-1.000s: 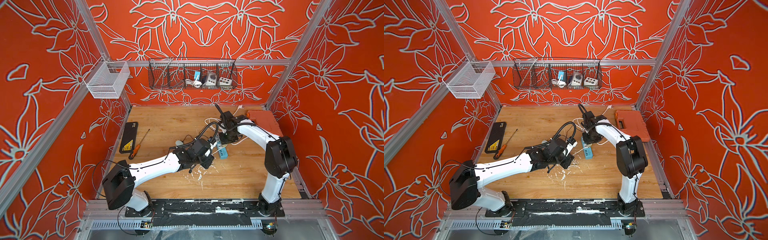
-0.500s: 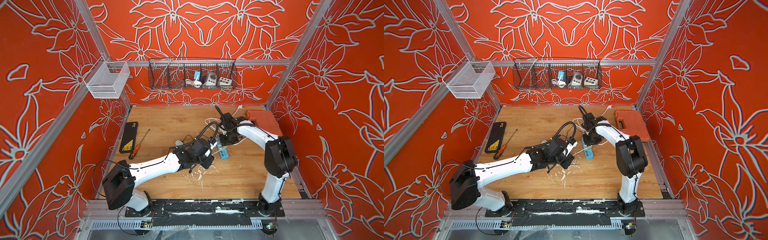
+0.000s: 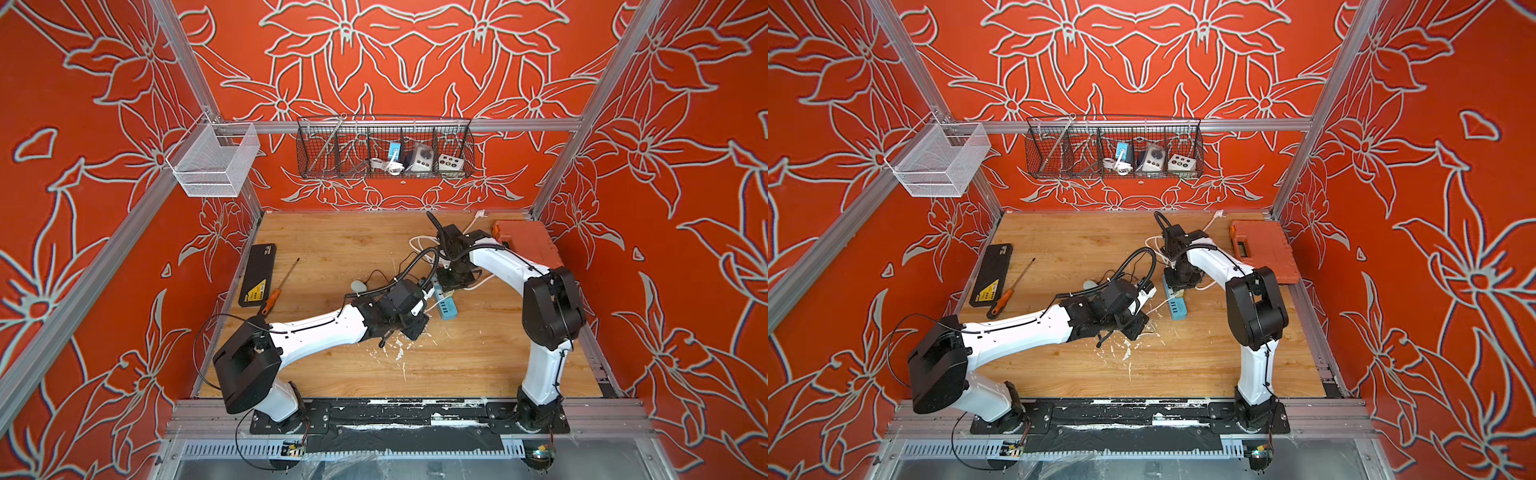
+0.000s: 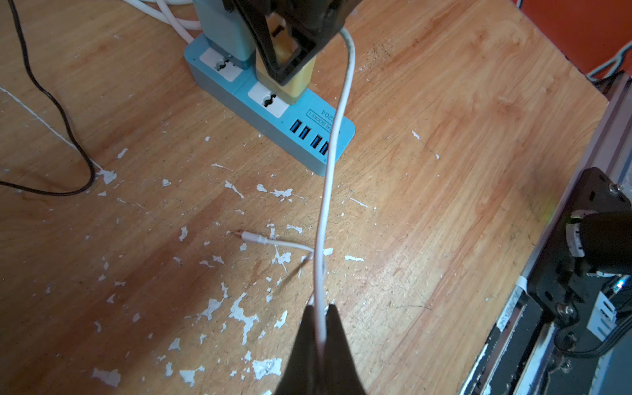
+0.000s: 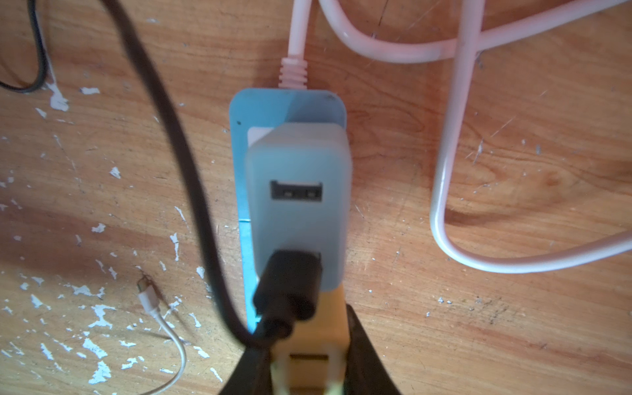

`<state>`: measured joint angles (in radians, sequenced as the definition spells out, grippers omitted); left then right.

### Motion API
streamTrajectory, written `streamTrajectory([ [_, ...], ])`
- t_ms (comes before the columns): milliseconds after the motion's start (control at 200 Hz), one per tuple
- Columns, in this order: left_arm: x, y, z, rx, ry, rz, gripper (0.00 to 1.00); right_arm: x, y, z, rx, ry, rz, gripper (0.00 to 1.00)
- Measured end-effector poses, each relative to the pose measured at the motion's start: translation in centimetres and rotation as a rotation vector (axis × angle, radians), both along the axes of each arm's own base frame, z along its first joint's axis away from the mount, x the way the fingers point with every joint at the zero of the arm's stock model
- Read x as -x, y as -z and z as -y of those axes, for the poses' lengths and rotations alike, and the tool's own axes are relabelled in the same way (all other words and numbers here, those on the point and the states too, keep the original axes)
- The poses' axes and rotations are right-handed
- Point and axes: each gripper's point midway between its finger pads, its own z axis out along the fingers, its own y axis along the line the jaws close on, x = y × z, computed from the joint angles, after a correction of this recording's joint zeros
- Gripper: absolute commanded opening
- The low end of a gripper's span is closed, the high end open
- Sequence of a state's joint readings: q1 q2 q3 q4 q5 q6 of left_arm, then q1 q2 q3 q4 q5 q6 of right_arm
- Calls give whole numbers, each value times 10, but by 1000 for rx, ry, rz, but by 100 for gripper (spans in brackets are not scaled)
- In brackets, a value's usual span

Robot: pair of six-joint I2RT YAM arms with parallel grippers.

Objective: Charge the bluetooth headset
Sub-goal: Insert the plug into the socket.

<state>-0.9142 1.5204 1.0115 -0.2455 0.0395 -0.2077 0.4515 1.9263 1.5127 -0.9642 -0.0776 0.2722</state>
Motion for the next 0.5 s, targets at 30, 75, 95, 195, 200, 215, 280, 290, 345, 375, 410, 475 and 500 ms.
streamTrajectory([
  [30,0,0,0,-1,-1,0,0,0,0,0,2,0,0,15],
  [75,-1,0,0,-1,-3,-1,0,0,0,0,5,1,2,15],
  [95,-1,0,-1,-1,-4,-1,0,0,0,-1,6,0,3,14],
  [195,-2,0,-1,0,-7,-2,0,0,1,-1,14,1,7,14],
  [200,-2,0,-1,0,-8,-2,0,0,1,-1,14,1,8,14],
  [215,-2,0,-1,0,-8,-2,0,0,2,-1,14,1,8,14],
  [280,-2,0,-1,0,-8,-2,0,-1,3,-2,15,2,11,14],
  [290,-2,0,-1,0,-8,-2,0,-1,3,-2,16,2,12,14],
  [345,-2,0,-1,0,-8,-2,0,-1,3,-2,17,4,16,15],
  [375,-2,0,-1,0,-8,-2,0,-1,3,-2,16,6,19,15],
  [410,-2,0,-1,0,-9,-2,0,-1,3,-2,14,8,21,16],
  [475,-2,0,-1,0,-9,-3,0,-1,2,-2,12,11,25,18],
  [500,-2,0,-1,1,-11,-4,0,-1,2,-2,11,11,26,19],
])
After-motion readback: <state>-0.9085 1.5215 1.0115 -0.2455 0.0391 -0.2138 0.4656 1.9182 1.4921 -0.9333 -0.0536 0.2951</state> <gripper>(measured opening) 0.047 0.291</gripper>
